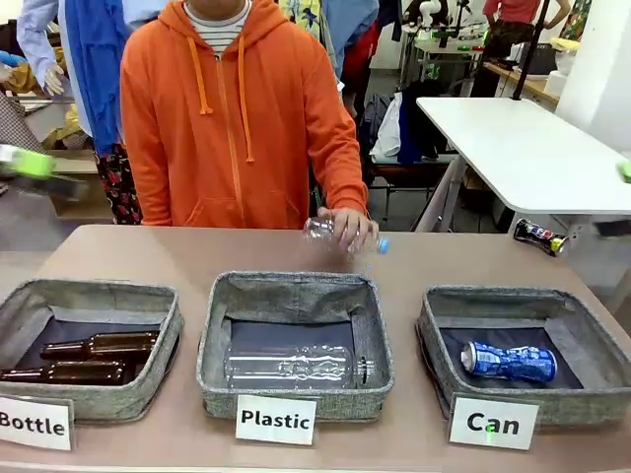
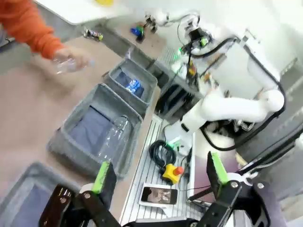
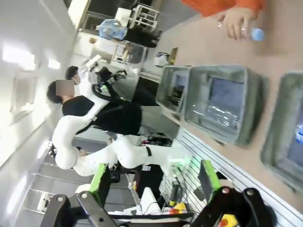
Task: Sort the can waste into the basket.
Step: Pick up the can waste from the table and place it in the right Fabric basket.
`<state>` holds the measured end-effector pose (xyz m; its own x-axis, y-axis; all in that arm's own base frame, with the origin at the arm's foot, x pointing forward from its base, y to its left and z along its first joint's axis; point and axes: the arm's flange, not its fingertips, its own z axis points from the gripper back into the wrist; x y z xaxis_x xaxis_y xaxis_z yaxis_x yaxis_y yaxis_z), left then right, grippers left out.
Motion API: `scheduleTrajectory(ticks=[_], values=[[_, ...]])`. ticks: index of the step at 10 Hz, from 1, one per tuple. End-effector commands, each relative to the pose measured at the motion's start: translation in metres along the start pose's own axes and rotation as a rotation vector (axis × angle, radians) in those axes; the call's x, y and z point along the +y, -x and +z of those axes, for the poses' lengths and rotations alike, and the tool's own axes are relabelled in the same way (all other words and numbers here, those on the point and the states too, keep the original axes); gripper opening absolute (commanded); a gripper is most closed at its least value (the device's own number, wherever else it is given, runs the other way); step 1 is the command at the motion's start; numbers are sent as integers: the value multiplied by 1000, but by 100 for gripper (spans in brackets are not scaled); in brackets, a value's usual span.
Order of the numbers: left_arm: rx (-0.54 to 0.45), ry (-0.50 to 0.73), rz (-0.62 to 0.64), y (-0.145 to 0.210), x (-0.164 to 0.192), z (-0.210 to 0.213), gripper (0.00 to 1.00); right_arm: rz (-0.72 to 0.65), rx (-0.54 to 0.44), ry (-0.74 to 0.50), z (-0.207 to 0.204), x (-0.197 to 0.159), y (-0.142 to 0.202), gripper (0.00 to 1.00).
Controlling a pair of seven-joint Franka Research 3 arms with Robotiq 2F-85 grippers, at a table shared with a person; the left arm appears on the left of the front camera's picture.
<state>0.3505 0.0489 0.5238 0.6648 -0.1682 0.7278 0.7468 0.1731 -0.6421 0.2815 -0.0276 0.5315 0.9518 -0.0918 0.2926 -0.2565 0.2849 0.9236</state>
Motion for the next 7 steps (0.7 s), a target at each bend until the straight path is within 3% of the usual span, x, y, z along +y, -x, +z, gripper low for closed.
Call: scheduleTrajectory(ticks=[1,3,4,5,7], values=[[-181,10,60,25,37,60,100,-41,-27,-49,-44,-24,-2,100],[-317,90,93,82,77,109,100,-68,-84,-45,-44,-43,-10,100],[-370,68,77,99,94,114,100,-40,-158,23,-34,-47,-11,100],[-266,12,128,82,54,106,100,-77,-24,-39,-39,-32,-29,100],[-266,12,128,82,54,106,100,-77,-24,-39,-39,-32,-29,100]])
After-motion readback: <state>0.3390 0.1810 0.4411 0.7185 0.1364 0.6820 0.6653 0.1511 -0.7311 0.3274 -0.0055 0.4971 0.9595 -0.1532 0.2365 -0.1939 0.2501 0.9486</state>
